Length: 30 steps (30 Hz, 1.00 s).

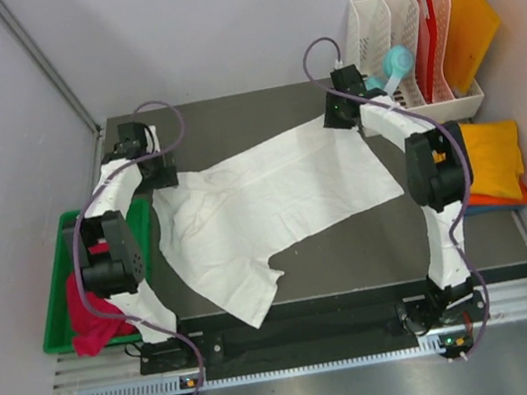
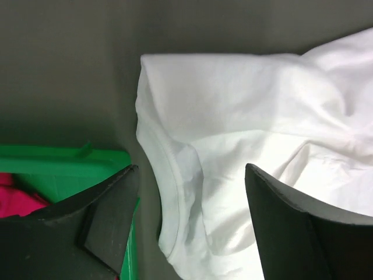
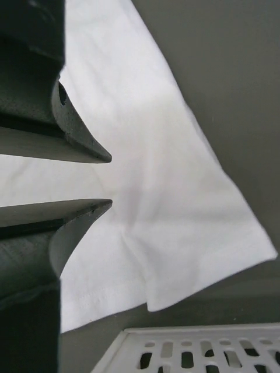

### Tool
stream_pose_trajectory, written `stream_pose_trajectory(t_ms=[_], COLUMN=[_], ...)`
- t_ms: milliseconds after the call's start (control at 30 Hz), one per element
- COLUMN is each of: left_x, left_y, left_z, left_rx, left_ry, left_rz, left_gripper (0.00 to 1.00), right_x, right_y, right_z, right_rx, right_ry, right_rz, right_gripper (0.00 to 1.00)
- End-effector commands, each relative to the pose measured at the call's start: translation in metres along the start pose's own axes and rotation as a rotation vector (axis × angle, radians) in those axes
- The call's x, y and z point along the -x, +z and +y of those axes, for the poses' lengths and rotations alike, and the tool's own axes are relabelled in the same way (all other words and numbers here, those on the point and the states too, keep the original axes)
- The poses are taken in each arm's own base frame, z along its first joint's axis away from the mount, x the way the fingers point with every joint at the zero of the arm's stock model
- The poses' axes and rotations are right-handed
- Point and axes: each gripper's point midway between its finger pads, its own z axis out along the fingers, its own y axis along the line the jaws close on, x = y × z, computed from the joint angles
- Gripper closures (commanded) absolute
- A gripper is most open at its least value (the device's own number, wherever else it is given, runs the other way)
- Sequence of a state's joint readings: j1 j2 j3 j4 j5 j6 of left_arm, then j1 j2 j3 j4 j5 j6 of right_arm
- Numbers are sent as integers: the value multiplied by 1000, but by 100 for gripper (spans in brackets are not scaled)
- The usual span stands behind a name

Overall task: Fold and stack the t-shirts
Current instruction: Fold the tshirt

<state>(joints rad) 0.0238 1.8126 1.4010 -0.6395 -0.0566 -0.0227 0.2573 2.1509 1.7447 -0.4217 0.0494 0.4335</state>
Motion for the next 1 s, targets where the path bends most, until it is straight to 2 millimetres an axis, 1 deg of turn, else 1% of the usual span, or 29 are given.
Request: stream_pose_trajectory(t_ms=[0,33,67,100,133,167,200,267,300,333,367,400,433,467,500,533,567,600,633,667,700,733,767,800,833,867,900,933,967], left_x=[18,24,16,8,2,0,-2,-6,-10,-8,-10,-17,-11,-14,-20,-13,-13,-19,-6,-4,-10,4,7,4,16,14,18,30,28], left_y=[1,1,5,15,17,19,20,24,28,30,33,43,44,49,59,61,66,77,79,83,94,94,98,107,106,114,117,116,123], left_z=[-13,-13,-14,-16,-21,-22,-25,-26,-38,-42,-42,-44,-48,-43,-43,-44,-43,-41,-41,-40,-40,-39,-38,-37,-36,-35,-35,-34,-34], left_rx=[-80,-71,-76,-81,-95,-102,-108,-103,-109,-109,-97,-98,-96,-68,-61,-57,-47,-25,-21,-13,-7,4,12,21,32,36,40,46,54], left_ry=[3,-6,-16,-11,-8,-3,7,31,59,97,110,119,123,133,138,150,160,171,179,183,191,203,205,213,217,224,226,227,231], left_rz=[-43,-31,20,61,90,93,99,107,122,122,138,169,168,189,221,212,223,254,233,238,270,241,243,263,240,253,247,222,230], left_gripper=[33,40,51,63,78,82,85,88,92,95,100,100,100,100,100,100,100,100,100,100,100,100,100,100,100,100,100,100,100], right_x=[27,22,18,12,8,4,-1,-9,-15,-18,-23,-31,-33,-38,-45,-48,-53,-57,-61,-66,-70,-72,-76,-78,-80,-81,-82,-84,-86], right_y=[-67,-72,-82,-88,-93,-102,-108,-120,-125,-128,-132,-136,-140,-144,-148,-151,-153,-157,-158,-160,-161,-163,-164,-164,-165,-167,-168,-168,-168], right_z=[59,61,64,69,70,72,78,83,89,92,94,103,106,107,115,115,118,121,122,121,122,121,118,116,114,111,110,108,105], right_rx=[137,140,145,145,144,151,159,173,180,187,192,206,206,207,218,216,219,222,221,219,218,215,208,200,194,189,183,176,167], right_ry=[-98,-111,-121,-137,-144,-151,-160,-164,-166,-169,-171,-183,-187,-189,-199,-203,-205,-208,-210,-211,-209,-207,-206,-204,-201,-201,-195,-195,-192], right_rz=[-145,-145,-150,-153,-153,-159,-161,-166,-166,-163,-161,-155,-156,-150,-147,-142,-140,-140,-135,-128,-122,-119,-109,-106,-104,-107,-108,-102,-98], right_gripper=[69,69,68,69,69,69,69,69,69,69,69,69,69,69,69,69,69,69,69,69,69,69,69,69,69,69,69,69,69])
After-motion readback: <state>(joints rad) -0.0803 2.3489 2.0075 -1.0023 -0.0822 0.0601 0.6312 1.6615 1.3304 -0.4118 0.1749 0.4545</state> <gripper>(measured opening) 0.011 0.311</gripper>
